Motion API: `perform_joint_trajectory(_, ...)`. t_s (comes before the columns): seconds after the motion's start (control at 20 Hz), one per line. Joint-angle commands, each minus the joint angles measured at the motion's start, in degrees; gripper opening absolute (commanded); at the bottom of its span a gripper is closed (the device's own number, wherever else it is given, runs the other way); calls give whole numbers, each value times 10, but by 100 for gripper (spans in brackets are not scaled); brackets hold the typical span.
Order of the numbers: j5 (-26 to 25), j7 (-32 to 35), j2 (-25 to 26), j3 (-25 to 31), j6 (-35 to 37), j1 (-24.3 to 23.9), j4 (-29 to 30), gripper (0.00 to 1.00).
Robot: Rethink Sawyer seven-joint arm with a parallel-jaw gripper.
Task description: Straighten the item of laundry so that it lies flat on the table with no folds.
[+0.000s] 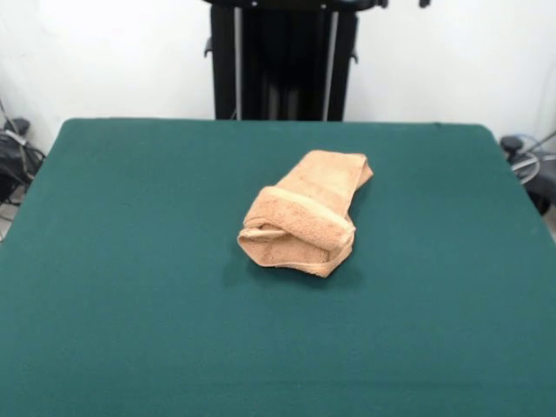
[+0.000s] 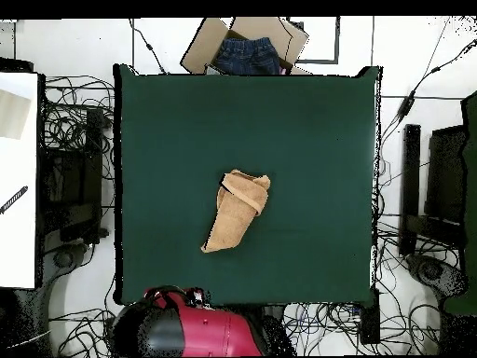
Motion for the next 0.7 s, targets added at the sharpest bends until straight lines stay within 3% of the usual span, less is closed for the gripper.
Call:
perform_joint_trajectory(0.05,10,49,-14,17,12,-2,57,100)
perform_joint_trajectory(0.35,25,57,15,36,4,-11,40,100)
perform_joint_trajectory(0.6,7,118,81,36,39,21,-44,100)
perform_joint_trajectory(0.7,-9,134,81,22,70,35,-68,100)
